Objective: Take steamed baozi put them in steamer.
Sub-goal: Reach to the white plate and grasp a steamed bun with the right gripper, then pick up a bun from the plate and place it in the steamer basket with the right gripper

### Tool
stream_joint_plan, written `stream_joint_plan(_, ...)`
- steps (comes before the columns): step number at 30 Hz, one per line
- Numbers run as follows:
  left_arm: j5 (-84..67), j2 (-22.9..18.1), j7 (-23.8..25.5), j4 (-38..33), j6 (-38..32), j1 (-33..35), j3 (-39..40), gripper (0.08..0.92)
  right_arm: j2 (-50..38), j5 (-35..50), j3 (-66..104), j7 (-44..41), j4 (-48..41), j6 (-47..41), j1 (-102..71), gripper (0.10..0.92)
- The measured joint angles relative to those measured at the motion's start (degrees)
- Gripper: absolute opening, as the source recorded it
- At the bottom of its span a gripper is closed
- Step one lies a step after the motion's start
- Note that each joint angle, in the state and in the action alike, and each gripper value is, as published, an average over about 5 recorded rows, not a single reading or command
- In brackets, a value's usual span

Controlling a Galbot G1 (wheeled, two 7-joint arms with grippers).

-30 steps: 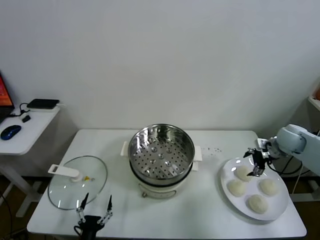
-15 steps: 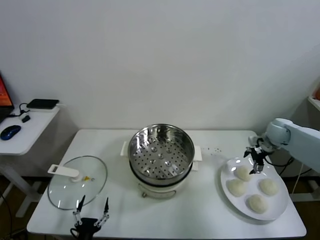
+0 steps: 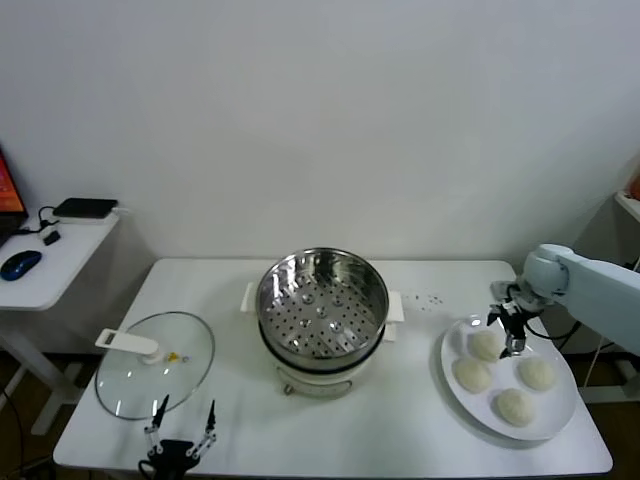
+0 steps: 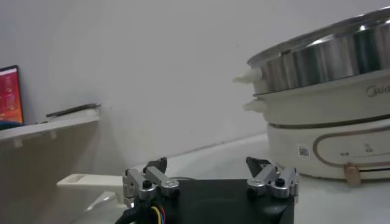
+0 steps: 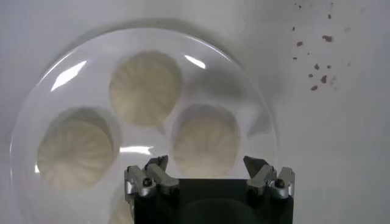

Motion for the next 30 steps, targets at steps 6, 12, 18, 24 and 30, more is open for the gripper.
stream_joint_plan(6, 0.4, 0.0, 0.0, 0.1, 0.0, 0.0, 0.1, 0.823, 0.5, -0.3, 0.3, 0.0, -0.3, -0.1, -0.4, 0.807)
stream_joint_plan(12, 0.5, 0.2, 0.0, 0.0, -0.1, 0.1, 0.1, 0.823, 0.4, -0.6, 0.1, 0.0, 0.1, 0.0, -0.4, 0.718)
stream_joint_plan(18, 0.6, 0.3, 0.0, 0.0, -0.2, 0.3, 0.0, 0.823, 0.4, -1.0, -0.1, 0.0, 0.3, 0.2, -0.1, 0.686)
stream_joint_plan(24, 0.9, 0.3, 0.0, -0.2, -0.3, 0.4, -0.1, 0.823, -0.3, -0.6, -1.4, -0.2, 1.6, 0.6, 1.8, 0.679)
stream_joint_plan(30, 1.0, 0.4, -0.1, -0.1, -0.5, 0.4, -0.1, 0.823, -1.5, 0.7, -4.8, -0.7, 4.5, 0.9, 6.1, 0.679)
